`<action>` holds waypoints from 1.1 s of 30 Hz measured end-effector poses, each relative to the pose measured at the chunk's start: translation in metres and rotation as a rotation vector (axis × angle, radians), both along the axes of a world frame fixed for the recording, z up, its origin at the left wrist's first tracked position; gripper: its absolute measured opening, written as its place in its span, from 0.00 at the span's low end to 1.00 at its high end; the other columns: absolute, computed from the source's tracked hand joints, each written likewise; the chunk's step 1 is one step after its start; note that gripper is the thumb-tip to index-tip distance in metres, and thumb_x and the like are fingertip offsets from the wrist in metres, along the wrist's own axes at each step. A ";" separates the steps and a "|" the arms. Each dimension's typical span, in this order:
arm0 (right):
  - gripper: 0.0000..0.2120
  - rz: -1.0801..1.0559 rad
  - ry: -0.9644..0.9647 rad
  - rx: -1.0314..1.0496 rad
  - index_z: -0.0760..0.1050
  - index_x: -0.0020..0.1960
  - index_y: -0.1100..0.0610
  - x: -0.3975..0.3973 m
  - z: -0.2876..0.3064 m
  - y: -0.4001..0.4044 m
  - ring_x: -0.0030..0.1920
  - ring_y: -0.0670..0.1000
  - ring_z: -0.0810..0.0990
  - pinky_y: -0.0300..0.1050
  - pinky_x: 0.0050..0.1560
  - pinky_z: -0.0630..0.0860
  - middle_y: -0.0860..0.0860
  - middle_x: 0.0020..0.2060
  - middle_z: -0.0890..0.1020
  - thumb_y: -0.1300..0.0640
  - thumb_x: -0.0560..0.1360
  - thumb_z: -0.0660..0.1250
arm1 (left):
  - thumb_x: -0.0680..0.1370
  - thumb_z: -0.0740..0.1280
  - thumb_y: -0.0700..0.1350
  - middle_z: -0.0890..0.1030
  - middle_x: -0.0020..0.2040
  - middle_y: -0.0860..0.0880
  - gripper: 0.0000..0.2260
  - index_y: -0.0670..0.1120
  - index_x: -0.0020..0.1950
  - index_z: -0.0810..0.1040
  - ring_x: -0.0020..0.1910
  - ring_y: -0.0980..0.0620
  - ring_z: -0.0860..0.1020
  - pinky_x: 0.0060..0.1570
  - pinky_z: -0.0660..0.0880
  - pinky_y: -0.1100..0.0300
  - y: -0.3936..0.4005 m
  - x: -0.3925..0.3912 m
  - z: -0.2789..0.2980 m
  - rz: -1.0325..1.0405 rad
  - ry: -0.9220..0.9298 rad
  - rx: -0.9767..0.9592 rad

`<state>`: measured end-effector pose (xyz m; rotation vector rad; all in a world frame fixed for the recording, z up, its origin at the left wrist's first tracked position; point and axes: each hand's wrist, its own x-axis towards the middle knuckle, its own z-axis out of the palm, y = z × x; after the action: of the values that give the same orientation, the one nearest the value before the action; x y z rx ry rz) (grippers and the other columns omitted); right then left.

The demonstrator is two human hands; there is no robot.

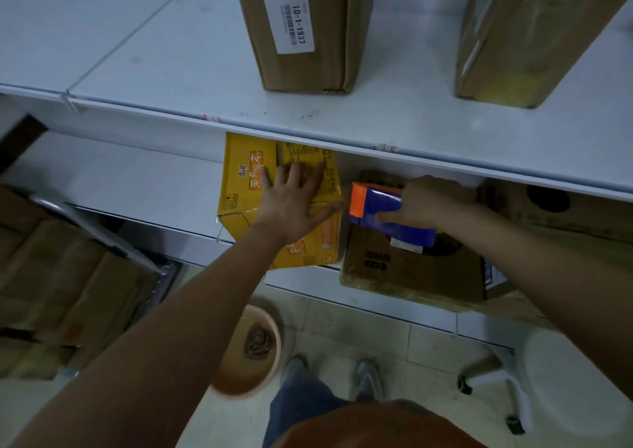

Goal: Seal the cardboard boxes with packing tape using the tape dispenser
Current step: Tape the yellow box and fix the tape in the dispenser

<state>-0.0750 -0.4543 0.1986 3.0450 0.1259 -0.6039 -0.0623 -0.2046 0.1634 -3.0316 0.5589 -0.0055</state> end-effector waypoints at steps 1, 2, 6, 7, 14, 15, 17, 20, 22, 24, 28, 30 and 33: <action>0.22 0.012 -0.042 -0.090 0.71 0.40 0.56 0.003 -0.009 0.004 0.37 0.49 0.78 0.41 0.35 0.69 0.50 0.36 0.76 0.36 0.76 0.64 | 0.74 0.39 0.75 0.64 0.73 0.43 0.40 0.55 0.81 0.50 0.73 0.38 0.62 0.72 0.54 0.31 0.001 0.000 -0.001 -0.007 -0.004 0.003; 0.19 0.002 -0.053 -0.176 0.74 0.45 0.56 0.005 -0.020 0.002 0.45 0.51 0.79 0.42 0.40 0.72 0.51 0.42 0.78 0.38 0.77 0.63 | 0.75 0.40 0.75 0.64 0.74 0.43 0.39 0.55 0.81 0.50 0.73 0.38 0.62 0.72 0.54 0.31 0.002 0.001 -0.001 -0.013 0.001 0.008; 0.31 -0.095 -0.014 -0.142 0.75 0.57 0.58 0.005 -0.057 -0.022 0.49 0.54 0.79 0.46 0.51 0.77 0.55 0.47 0.78 0.31 0.74 0.60 | 0.74 0.40 0.75 0.64 0.73 0.43 0.40 0.56 0.81 0.49 0.73 0.38 0.61 0.72 0.53 0.31 0.004 -0.001 -0.004 -0.013 0.003 -0.010; 0.30 -0.080 -0.046 -0.119 0.75 0.52 0.57 0.002 -0.059 -0.024 0.45 0.54 0.79 0.47 0.48 0.78 0.53 0.41 0.77 0.30 0.73 0.59 | 0.74 0.40 0.76 0.64 0.73 0.43 0.40 0.56 0.81 0.50 0.73 0.38 0.62 0.72 0.53 0.31 0.002 0.001 -0.002 -0.005 0.017 -0.011; 0.33 -0.110 -0.134 0.047 0.72 0.37 0.53 -0.017 -0.062 -0.030 0.34 0.51 0.77 0.48 0.39 0.81 0.52 0.31 0.75 0.23 0.68 0.49 | 0.76 0.49 0.72 0.64 0.71 0.41 0.35 0.47 0.72 0.64 0.70 0.37 0.63 0.69 0.56 0.29 -0.041 -0.003 0.014 0.231 0.065 0.009; 0.32 -0.129 -0.144 0.057 0.71 0.36 0.53 -0.023 -0.058 -0.031 0.34 0.51 0.77 0.48 0.39 0.81 0.52 0.31 0.75 0.24 0.70 0.50 | 0.77 0.53 0.68 0.62 0.72 0.41 0.32 0.46 0.72 0.63 0.71 0.37 0.62 0.68 0.55 0.28 -0.054 -0.003 0.013 0.288 0.074 0.000; 0.30 -0.180 -0.176 0.089 0.69 0.35 0.53 -0.034 -0.052 -0.036 0.35 0.52 0.78 0.48 0.40 0.80 0.52 0.32 0.76 0.26 0.72 0.53 | 0.79 0.58 0.60 0.58 0.75 0.40 0.29 0.45 0.75 0.59 0.74 0.35 0.57 0.68 0.53 0.26 -0.076 0.002 0.011 0.409 0.116 -0.027; 0.29 -0.257 -0.159 0.101 0.67 0.35 0.53 -0.053 -0.044 -0.045 0.36 0.51 0.79 0.44 0.38 0.78 0.51 0.32 0.76 0.27 0.73 0.54 | 0.80 0.60 0.53 0.52 0.78 0.39 0.33 0.48 0.81 0.48 0.77 0.32 0.49 0.70 0.48 0.26 -0.090 0.003 0.006 0.497 0.146 -0.015; 0.29 -0.277 -0.178 0.171 0.68 0.35 0.54 -0.065 -0.041 -0.053 0.33 0.51 0.78 0.44 0.34 0.75 0.51 0.30 0.75 0.27 0.73 0.56 | 0.82 0.59 0.50 0.50 0.79 0.38 0.33 0.53 0.81 0.44 0.77 0.29 0.47 0.70 0.46 0.25 -0.094 0.000 0.003 0.468 0.129 0.022; 0.29 -0.269 -0.196 0.303 0.69 0.36 0.53 -0.080 -0.037 -0.059 0.31 0.51 0.76 0.43 0.31 0.72 0.50 0.28 0.74 0.27 0.71 0.55 | 0.83 0.57 0.49 0.48 0.80 0.37 0.32 0.56 0.81 0.41 0.76 0.25 0.47 0.68 0.47 0.23 -0.100 -0.004 0.003 0.430 0.113 0.067; 0.18 -0.262 -0.211 0.648 0.69 0.38 0.42 -0.114 -0.023 -0.068 0.35 0.49 0.79 0.45 0.35 0.74 0.45 0.31 0.77 0.27 0.67 0.56 | 0.85 0.53 0.56 0.47 0.81 0.39 0.30 0.52 0.81 0.41 0.78 0.30 0.45 0.70 0.46 0.25 -0.096 -0.002 0.012 0.326 0.131 0.030; 0.20 -0.269 -0.200 0.733 0.73 0.43 0.43 -0.126 -0.014 -0.070 0.40 0.49 0.81 0.49 0.41 0.78 0.47 0.37 0.82 0.28 0.66 0.59 | 0.84 0.52 0.57 0.56 0.79 0.39 0.29 0.48 0.82 0.50 0.78 0.35 0.51 0.73 0.46 0.29 -0.083 -0.008 0.023 0.170 -0.003 -0.148; 0.19 -0.238 -0.169 0.742 0.75 0.50 0.45 -0.139 -0.004 -0.072 0.42 0.47 0.80 0.45 0.42 0.77 0.45 0.40 0.81 0.32 0.68 0.64 | 0.83 0.53 0.58 0.67 0.75 0.48 0.26 0.48 0.78 0.63 0.74 0.48 0.64 0.76 0.59 0.46 -0.072 -0.041 0.050 0.045 0.117 -0.780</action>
<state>-0.2141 -0.5263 0.1948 3.8556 -0.0315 -0.3563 -0.1037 -0.2762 0.2131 -3.8225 0.6080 -0.0584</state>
